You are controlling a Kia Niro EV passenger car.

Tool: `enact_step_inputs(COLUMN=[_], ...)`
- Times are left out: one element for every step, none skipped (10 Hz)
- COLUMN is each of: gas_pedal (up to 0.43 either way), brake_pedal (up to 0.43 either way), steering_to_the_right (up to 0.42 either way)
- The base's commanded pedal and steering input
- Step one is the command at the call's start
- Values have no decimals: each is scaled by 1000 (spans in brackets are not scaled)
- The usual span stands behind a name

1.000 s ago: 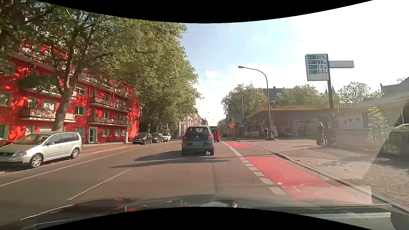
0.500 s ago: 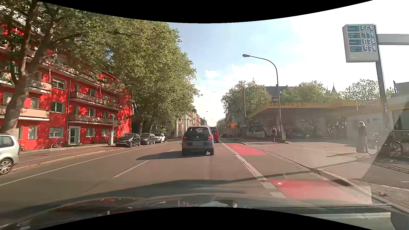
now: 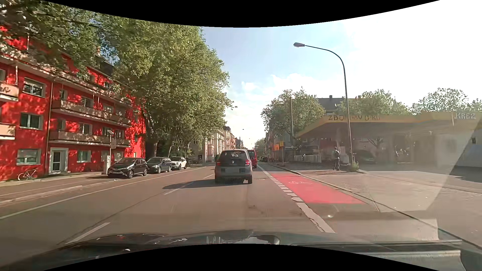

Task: Follow the waypoints while adhering to traffic rules and regulations

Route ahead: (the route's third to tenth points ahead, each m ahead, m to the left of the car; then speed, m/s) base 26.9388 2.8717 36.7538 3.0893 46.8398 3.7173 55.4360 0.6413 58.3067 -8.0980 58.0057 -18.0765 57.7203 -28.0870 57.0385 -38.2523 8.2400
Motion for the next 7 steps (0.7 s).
enact_step_inputs(gas_pedal=[79,79,79,79,67,67,67], brake_pedal=[0,0,0,0,0,0,0], steering_to_the_right=[-2,-3,-3,-3,-3,-3,-3])
